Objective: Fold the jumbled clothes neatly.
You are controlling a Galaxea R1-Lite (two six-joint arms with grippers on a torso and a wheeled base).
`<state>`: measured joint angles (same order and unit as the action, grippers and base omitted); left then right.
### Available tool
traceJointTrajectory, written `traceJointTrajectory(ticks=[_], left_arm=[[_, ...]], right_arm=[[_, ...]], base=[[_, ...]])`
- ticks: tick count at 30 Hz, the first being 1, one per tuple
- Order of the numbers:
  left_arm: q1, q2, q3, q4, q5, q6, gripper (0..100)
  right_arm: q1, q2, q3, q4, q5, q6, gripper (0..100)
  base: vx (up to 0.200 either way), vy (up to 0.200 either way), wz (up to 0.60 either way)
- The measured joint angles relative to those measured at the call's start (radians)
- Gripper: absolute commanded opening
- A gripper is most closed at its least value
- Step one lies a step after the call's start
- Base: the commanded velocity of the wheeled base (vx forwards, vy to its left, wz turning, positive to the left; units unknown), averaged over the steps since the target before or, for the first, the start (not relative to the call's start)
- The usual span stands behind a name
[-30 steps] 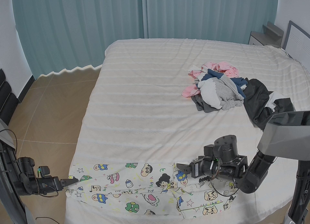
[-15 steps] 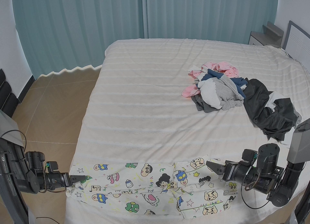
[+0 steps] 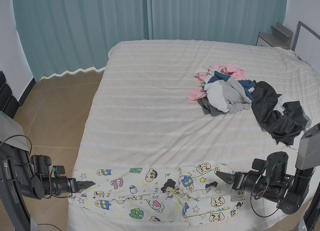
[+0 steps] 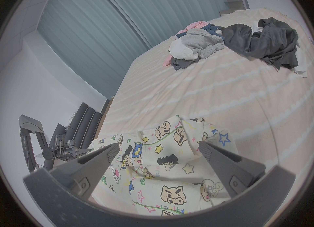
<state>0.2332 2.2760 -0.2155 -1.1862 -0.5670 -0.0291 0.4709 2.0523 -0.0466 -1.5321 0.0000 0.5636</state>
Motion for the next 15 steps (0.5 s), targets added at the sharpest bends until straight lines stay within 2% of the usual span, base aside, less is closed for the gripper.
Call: traceJointTrajectory(ticks=[4, 15], left_arm=[[0.021, 0.004, -0.001, 0.012, 0.001, 0.041, 100], [0.008, 0.029, -0.011, 0.018, 0.001, 0.049, 100]], right_arm=[[0.001, 0.002, 0.002, 0.000, 0.000, 0.004, 100], [0.004, 0.005, 0.005, 0.000, 0.000, 0.008, 100]], base=[[0.000, 0.000, 0.00], [0.000, 0.000, 0.00]])
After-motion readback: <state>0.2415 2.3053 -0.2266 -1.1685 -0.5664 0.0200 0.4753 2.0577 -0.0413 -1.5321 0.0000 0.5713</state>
